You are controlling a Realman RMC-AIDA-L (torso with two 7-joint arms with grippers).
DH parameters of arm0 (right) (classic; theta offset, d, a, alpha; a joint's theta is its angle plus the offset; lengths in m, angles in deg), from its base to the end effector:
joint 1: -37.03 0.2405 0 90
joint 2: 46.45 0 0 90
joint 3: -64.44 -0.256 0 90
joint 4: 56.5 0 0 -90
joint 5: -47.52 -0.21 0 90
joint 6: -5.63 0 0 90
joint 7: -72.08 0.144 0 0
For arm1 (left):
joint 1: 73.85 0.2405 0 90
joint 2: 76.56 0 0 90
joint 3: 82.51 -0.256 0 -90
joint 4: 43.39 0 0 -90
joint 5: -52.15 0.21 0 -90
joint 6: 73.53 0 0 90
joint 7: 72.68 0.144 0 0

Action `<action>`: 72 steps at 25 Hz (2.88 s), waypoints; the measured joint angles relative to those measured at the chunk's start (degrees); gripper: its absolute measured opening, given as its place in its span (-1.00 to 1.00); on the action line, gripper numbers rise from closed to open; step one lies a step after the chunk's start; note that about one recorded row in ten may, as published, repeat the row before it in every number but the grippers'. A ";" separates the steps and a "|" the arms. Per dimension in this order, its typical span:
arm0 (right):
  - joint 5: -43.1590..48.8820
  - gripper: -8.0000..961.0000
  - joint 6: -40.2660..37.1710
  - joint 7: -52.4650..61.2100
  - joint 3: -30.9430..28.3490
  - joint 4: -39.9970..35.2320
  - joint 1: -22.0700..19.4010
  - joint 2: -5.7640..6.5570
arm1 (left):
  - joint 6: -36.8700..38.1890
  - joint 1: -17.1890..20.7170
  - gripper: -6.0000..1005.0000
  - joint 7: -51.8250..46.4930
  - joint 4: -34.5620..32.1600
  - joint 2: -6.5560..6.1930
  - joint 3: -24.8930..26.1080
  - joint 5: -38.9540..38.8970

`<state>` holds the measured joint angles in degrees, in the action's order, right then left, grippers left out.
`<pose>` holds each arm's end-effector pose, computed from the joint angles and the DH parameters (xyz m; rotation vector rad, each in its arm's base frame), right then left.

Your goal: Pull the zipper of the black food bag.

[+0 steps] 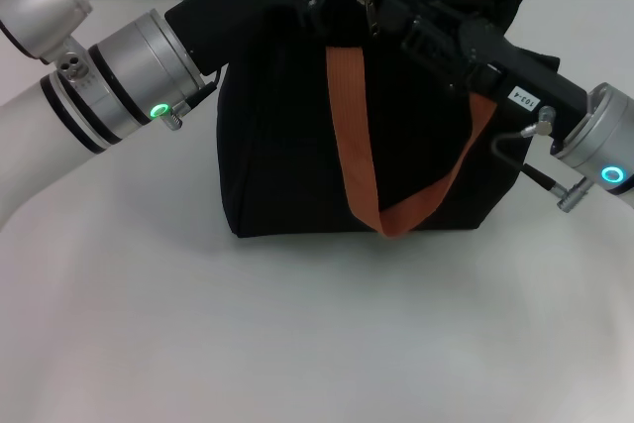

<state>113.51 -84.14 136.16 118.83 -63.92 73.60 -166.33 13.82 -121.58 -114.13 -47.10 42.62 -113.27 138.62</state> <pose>0.2085 0.3364 -0.0370 -2.2938 0.7587 1.4903 -0.1594 0.3762 -0.0364 -2.3023 -0.1903 -1.3332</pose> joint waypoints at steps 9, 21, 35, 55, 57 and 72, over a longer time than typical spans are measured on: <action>0.13 -0.20 2.52 0.18 0.67 0.13 -0.17 0.00 | -0.12 -0.08 -0.86 0.04 0.02 0.00 0.01 -0.06; -0.01 -0.20 2.73 4.36 4.26 -0.14 1.49 0.01 | -0.26 -0.18 -0.85 0.06 0.02 0.00 0.00 -0.07; 0.04 -0.20 3.79 8.91 5.19 -0.69 3.00 0.01 | -0.47 -0.24 -0.84 0.05 0.01 0.00 0.48 -0.07; -0.39 -0.76 4.26 9.33 4.64 -0.86 3.50 0.00 | -0.21 -0.29 -0.83 0.05 0.72 0.00 0.37 0.00; -1.31 -0.91 4.26 9.94 4.57 -0.70 3.14 0.00 | -0.11 -0.21 -0.83 0.05 0.72 0.00 0.47 0.01; -1.41 -0.98 6.70 15.64 5.15 -1.48 1.86 0.39 | 0.37 0.18 -0.82 1.54 0.78 0.09 0.53 0.02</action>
<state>112.10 -77.45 151.80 123.98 -65.40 75.46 -165.94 14.19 -121.40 -112.58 -46.32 42.71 -112.74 138.63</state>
